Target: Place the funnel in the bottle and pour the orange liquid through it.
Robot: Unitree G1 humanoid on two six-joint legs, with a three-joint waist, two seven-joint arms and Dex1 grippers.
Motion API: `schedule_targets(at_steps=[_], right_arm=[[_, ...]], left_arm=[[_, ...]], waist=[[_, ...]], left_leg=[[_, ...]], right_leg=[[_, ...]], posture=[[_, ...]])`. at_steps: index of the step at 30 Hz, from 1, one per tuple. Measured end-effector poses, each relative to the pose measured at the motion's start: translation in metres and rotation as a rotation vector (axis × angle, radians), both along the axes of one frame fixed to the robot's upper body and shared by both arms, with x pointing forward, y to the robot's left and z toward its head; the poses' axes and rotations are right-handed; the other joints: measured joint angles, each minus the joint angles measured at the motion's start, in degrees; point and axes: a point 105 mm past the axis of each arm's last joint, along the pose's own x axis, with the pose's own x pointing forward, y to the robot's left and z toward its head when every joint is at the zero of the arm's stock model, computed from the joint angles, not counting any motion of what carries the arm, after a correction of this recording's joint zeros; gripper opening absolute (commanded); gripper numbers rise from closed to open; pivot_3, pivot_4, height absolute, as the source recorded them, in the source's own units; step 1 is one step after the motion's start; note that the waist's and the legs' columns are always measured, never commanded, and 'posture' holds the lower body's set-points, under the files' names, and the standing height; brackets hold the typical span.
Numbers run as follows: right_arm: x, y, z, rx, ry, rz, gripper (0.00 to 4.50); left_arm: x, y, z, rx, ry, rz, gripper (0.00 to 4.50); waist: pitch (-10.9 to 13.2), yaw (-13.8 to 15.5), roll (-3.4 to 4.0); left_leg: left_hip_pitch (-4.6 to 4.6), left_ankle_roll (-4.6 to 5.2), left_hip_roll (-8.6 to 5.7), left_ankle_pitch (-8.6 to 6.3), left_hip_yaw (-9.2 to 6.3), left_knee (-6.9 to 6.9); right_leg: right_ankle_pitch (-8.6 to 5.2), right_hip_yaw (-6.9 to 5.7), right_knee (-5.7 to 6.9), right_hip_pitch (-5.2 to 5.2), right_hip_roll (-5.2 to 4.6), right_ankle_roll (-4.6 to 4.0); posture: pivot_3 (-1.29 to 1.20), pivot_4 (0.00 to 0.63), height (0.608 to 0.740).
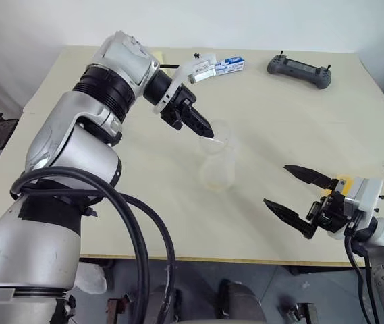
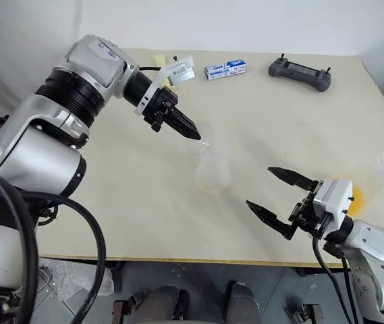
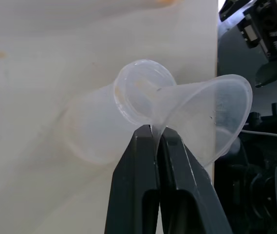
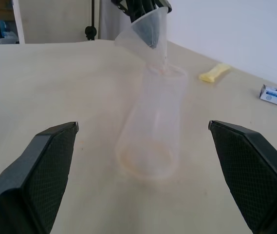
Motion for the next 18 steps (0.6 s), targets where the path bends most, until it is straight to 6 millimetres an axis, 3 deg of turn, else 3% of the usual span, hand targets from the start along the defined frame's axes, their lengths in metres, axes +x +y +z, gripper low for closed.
schedule_targets(at_steps=[12,18], right_arm=[[-0.003,0.001,-0.001,-0.005,0.002,-0.003,4.50],[-0.006,0.001,-0.002,-0.010,0.006,-0.008,4.50]], left_arm=[[-0.001,-0.003,0.011,-0.046,-0.001,0.012,4.30],[-0.001,0.013,0.033,-0.166,-0.026,0.036,4.45]], waist=[[0.00,-0.05,0.00],[0.00,-0.20,0.00]], left_leg=[[0.01,0.00,0.01,0.00,0.01,0.00],[0.02,0.00,0.02,0.00,0.04,0.00]], right_leg=[[0.00,0.02,0.07,-0.03,0.00,0.00],[0.00,0.05,0.17,-0.10,0.00,0.00]], posture=[[0.00,0.150,0.740],[0.00,0.150,0.740]])
